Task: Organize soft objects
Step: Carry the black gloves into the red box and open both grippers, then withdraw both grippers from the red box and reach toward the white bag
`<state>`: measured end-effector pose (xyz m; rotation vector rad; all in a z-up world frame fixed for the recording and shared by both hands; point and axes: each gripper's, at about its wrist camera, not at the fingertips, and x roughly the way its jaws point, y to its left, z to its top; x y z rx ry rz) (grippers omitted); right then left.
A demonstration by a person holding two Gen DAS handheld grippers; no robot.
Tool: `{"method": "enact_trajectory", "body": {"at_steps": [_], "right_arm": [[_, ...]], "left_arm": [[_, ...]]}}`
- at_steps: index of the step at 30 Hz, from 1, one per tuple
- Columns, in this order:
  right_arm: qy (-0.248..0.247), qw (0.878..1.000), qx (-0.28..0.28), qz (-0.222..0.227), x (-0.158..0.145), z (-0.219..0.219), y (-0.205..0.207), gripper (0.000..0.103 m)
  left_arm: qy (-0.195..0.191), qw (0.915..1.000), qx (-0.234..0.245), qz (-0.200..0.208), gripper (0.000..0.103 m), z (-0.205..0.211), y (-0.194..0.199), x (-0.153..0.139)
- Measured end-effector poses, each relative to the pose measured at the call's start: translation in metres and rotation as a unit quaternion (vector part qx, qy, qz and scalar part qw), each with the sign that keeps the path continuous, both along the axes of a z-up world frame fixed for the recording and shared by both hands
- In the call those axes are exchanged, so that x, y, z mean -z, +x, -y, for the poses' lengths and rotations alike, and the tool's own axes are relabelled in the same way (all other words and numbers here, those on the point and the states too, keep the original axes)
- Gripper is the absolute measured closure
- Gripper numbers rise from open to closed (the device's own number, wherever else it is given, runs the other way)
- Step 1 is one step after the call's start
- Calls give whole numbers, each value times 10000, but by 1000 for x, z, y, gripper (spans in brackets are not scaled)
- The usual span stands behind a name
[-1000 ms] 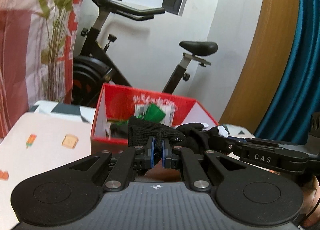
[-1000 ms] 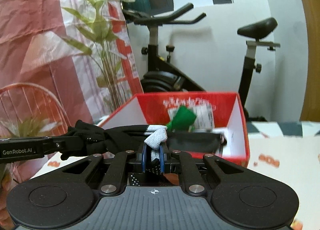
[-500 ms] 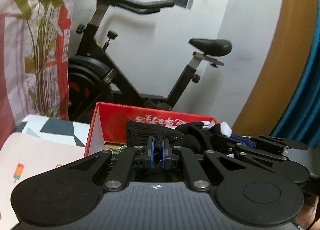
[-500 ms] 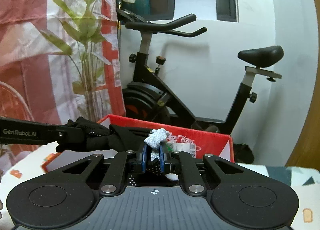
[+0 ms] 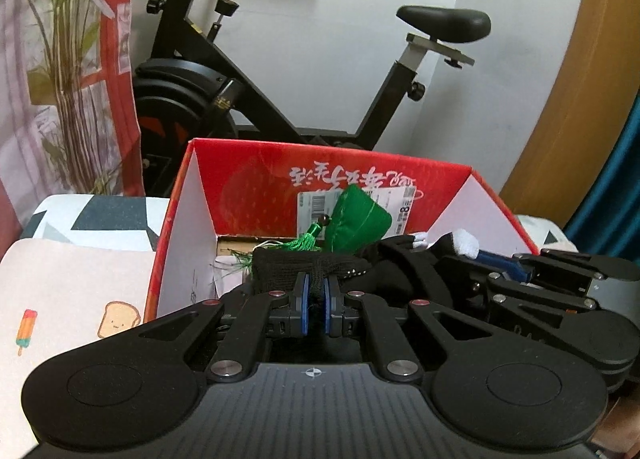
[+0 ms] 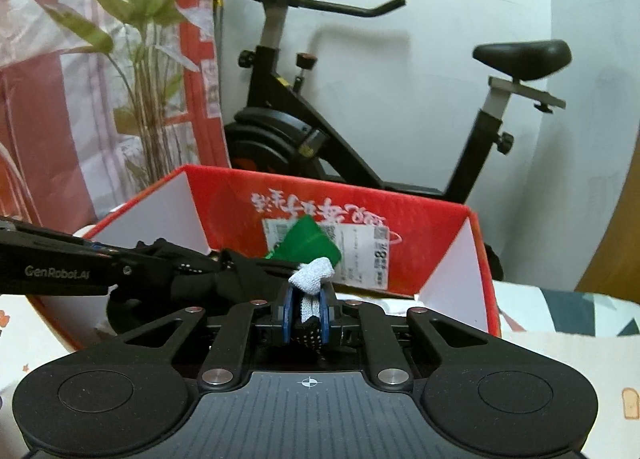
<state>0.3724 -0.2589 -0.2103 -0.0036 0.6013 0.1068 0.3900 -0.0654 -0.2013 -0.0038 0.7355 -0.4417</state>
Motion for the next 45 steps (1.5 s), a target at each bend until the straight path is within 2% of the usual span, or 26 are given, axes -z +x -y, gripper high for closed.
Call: {"method": "enact_trajectory", "body": {"at_steps": [4, 5, 7, 9, 11, 14, 16, 18, 21, 22, 24, 26, 28, 33, 36, 45], "right_arm": [[-145, 9998, 169, -10, 2, 4, -4, 83], [-161, 9996, 224, -19, 2, 6, -5, 82], [-170, 9993, 340, -14, 1, 10, -9, 79], [-146, 9990, 413, 16, -1, 14, -14, 79], [-137, 9987, 480, 34, -4, 16, -20, 77], [-36, 9984, 558, 62, -9, 22, -30, 72], [27, 9983, 576, 90, -12, 24, -38, 64], [79, 9982, 584, 140, -16, 27, -47, 49], [275, 9977, 583, 222, -21, 28, -63, 30], [326, 9974, 595, 224, -23, 27, -67, 27], [380, 9970, 634, 237, -25, 27, -75, 11], [443, 9967, 636, 247, -26, 26, -84, 0], [555, 9969, 538, 164, -27, 24, -90, 0], [373, 9973, 617, 105, -27, 10, -106, 0], [362, 9972, 644, 97, -24, 3, -117, 0], [500, 9952, 837, -105, -2, 0, -147, 0]], "left_arm": [[131, 9998, 115, 80, 92, 0, -1, -1], [169, 9997, 150, 110, 89, 1, -1, -2], [217, 9994, 214, 172, 77, 2, -3, -5], [281, 9990, 194, 271, 54, 1, -7, -8], [324, 9987, 145, 366, 51, -1, -11, -12], [297, 9986, 81, 420, 50, -6, -16, -17], [290, 9986, 39, 442, 49, -10, -22, -21], [277, 9986, 7, 457, 43, -15, -28, -23], [192, 9988, -62, 457, 42, -25, -42, -25], [185, 9988, -88, 444, 41, -28, -47, -25], [169, 9989, -112, 430, 35, -35, -57, -25], [149, 9990, -80, 422, 31, -42, -68, -25], [159, 9989, -30, 449, 26, -50, -78, -25], [326, 9982, -82, 498, 4, -64, -96, -24], [357, 9979, -113, 524, 0, -70, -108, -22], [274, 9991, -229, 232, 0, -77, -127, 2]]}}
